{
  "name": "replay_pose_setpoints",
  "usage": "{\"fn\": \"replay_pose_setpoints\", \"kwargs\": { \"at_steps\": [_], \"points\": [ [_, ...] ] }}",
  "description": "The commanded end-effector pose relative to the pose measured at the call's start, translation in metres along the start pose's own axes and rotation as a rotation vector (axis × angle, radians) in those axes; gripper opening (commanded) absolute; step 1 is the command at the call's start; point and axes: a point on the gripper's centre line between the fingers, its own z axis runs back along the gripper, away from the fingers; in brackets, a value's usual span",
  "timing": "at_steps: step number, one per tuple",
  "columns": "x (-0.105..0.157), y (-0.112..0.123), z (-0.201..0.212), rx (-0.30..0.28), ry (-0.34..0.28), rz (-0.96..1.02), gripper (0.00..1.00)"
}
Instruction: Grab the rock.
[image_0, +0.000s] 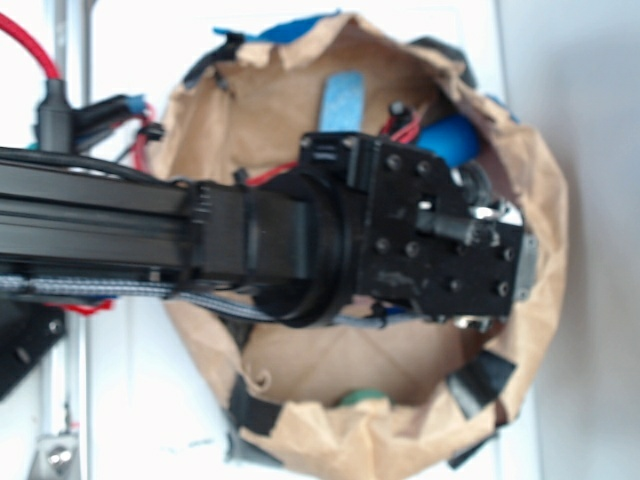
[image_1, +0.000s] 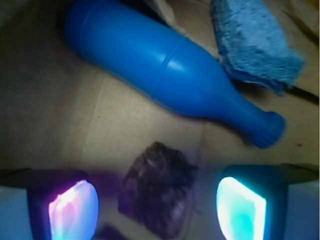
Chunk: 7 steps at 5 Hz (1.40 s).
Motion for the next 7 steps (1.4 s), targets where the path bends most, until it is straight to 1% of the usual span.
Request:
{"fn": "replay_pose_setpoints", "kwargs": {
  "at_steps": [1, 2, 3, 4, 5, 6, 7],
  "points": [
    [0.004, -0.009, -0.017, 0.046, -0.09, 0.007, 1.0],
    [0.008, -0.012, -0.015, 0.069, -0.056, 0.005, 0.0],
    [0.007, -0.013, -0.01, 0.033, -0.06, -0.019, 0.0],
    [0.006, -0.013, -0.004, 0.034, -0.066, -0.011, 0.0],
    [0.006, -0.014, 0.005, 0.014, -0.071, -0.03, 0.0],
    [0.008, -0.018, 0.023, -0.062, -0.105, -0.143, 0.0],
    [0.013, -0.009, 0.045, -0.185, -0.149, -0.361, 0.0]
  ]
}}
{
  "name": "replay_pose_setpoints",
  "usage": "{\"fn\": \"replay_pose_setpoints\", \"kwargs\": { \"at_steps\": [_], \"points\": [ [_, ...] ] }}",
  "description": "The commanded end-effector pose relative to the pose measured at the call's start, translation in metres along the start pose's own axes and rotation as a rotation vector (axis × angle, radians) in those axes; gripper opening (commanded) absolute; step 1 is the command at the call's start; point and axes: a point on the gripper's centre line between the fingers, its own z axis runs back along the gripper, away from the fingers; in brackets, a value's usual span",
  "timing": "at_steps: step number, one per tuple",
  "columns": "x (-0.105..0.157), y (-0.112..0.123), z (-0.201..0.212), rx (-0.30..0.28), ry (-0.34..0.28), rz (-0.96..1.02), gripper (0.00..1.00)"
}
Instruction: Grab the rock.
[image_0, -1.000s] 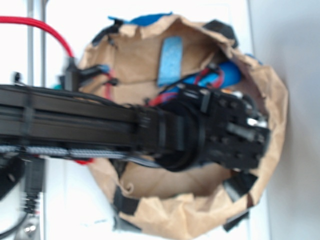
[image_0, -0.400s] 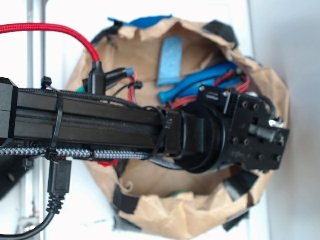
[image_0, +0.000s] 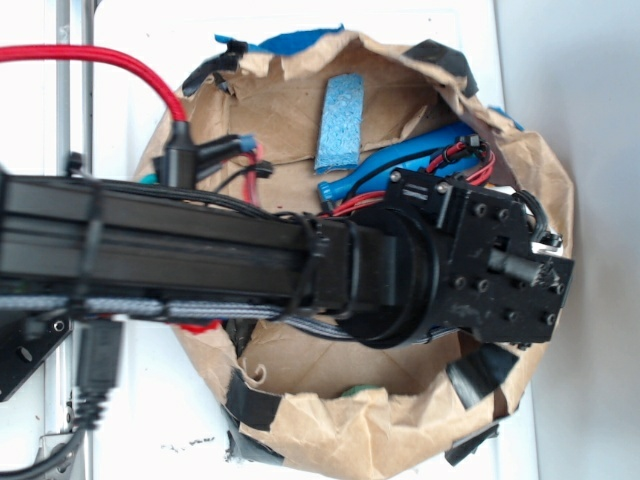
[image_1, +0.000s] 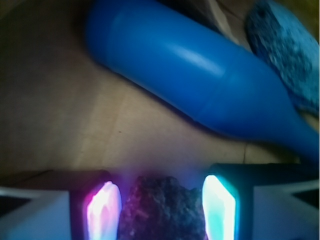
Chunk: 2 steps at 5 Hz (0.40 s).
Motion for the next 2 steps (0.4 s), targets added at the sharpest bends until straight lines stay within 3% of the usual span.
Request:
{"fn": "replay_pose_setpoints", "kwargs": {
  "at_steps": [1, 2],
  "points": [
    [0.022, 0.023, 0.077, -0.215, -0.056, -0.462, 0.0],
    [0.041, 0.033, 0.105, -0.157, -0.048, -0.648, 0.0]
  ]
}}
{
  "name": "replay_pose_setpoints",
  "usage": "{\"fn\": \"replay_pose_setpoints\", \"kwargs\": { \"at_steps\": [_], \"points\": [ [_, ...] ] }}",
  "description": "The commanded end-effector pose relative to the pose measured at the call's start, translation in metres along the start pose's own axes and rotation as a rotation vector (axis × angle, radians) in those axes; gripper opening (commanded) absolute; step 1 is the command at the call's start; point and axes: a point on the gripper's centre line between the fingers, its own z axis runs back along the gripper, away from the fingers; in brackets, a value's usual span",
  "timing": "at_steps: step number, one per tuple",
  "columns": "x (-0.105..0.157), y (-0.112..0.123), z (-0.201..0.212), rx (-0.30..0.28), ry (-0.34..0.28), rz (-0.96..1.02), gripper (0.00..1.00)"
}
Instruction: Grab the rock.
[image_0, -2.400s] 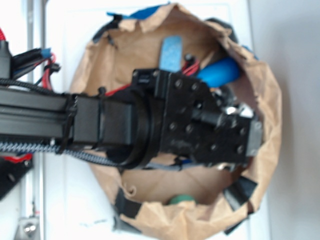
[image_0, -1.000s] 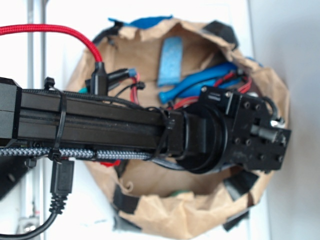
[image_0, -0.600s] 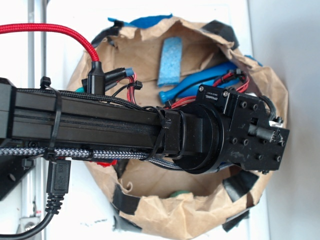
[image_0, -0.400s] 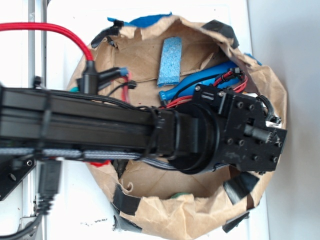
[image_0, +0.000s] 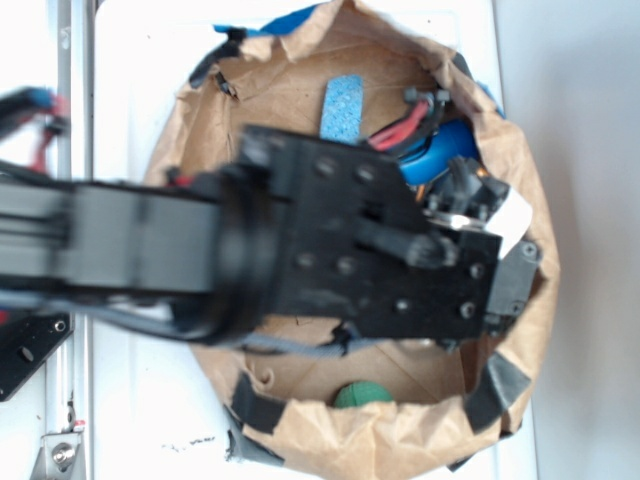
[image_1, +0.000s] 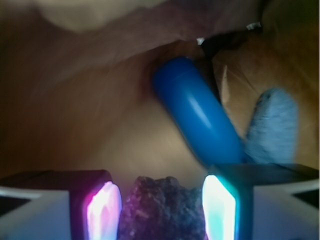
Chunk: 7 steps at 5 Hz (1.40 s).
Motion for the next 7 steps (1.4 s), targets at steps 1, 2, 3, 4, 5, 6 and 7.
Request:
{"fn": "replay_pose_setpoints", "kwargs": {
  "at_steps": [1, 2, 3, 4, 5, 6, 7],
  "points": [
    [0.046, 0.028, 0.063, -0.158, 0.207, -0.237, 0.0],
    [0.054, 0.03, 0.069, -0.165, 0.191, -0.258, 0.0],
    [0.043, 0.039, 0.081, -0.218, 0.126, -0.313, 0.0],
    [0.021, 0.049, 0.089, -0.247, 0.095, -0.359, 0.0],
    [0.005, 0.051, 0.09, -0.226, 0.03, -0.37, 0.0],
    [0.003, 0.048, 0.086, -0.263, 0.064, -0.402, 0.0],
    [0.002, 0.043, 0.084, -0.207, -0.014, -0.352, 0.0]
  ]
}}
